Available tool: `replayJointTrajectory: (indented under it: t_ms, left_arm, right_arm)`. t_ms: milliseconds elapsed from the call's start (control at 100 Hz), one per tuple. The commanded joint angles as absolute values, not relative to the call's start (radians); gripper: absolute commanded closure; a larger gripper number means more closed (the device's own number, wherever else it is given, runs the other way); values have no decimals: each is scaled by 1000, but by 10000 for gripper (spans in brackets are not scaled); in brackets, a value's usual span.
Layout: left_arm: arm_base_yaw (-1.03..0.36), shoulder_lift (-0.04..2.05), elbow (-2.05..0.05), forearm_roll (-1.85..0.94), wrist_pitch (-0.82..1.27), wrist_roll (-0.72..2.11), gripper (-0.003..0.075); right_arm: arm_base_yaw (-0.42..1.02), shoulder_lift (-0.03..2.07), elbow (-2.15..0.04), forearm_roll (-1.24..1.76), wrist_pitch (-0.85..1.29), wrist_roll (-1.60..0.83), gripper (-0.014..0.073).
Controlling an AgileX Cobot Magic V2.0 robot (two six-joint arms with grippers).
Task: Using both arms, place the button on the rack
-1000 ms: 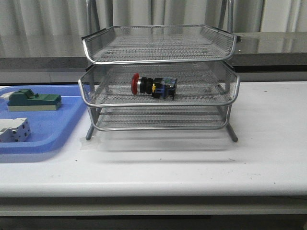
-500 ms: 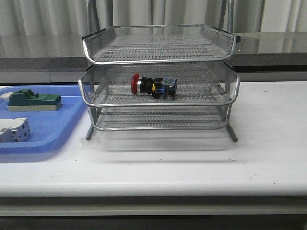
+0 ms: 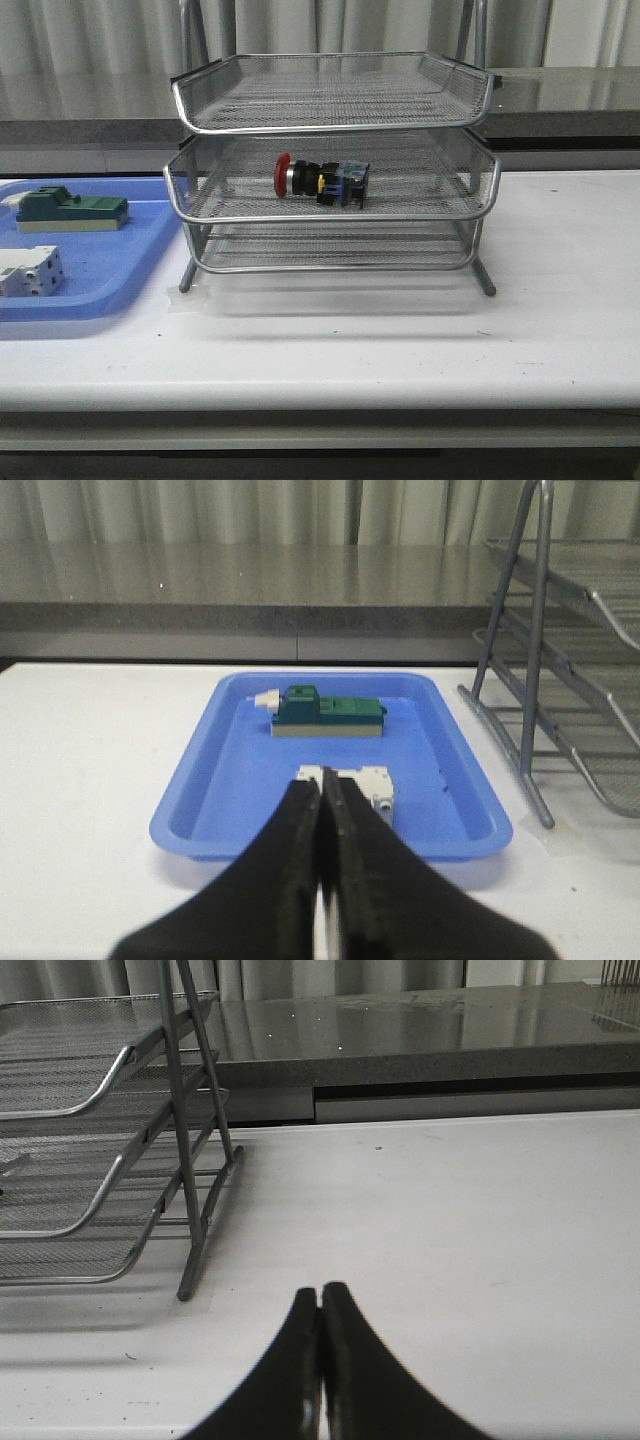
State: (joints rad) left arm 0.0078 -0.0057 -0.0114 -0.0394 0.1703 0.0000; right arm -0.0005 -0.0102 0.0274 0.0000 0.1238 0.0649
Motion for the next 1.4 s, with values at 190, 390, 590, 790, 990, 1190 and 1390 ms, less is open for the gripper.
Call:
replayJointTrajectory:
  t_ms: [190,390,590,790,990,1190,1390]
  left_arm:
    - [-38,-38,49,-22,-34,-32,740]
    - [-55,-38,49,-14,-32,-32,740]
    - [-55,-38,49,-50,-32,-32,740]
    - [-55,-38,49,-50,-32,-32,740]
    - [-55,-38,49,-50,-32,-32,740]
    - [-55,-38,49,-50,-32,-32,740]
    - [-55,-38,49,-50,-32,-32,740]
  right_arm:
    - [1,-32,13,-16,41,63,653]
    - [1,-32,13,-16,41,63,653]
    - [1,-32,13,-16,41,63,653]
    - [1,-32,13,-16,41,63,653]
    - [1,-32,13,-16,41,63,653]
    - [1,-32,13,-16,41,63,653]
    - [1,-32,13,-16,41,63,653]
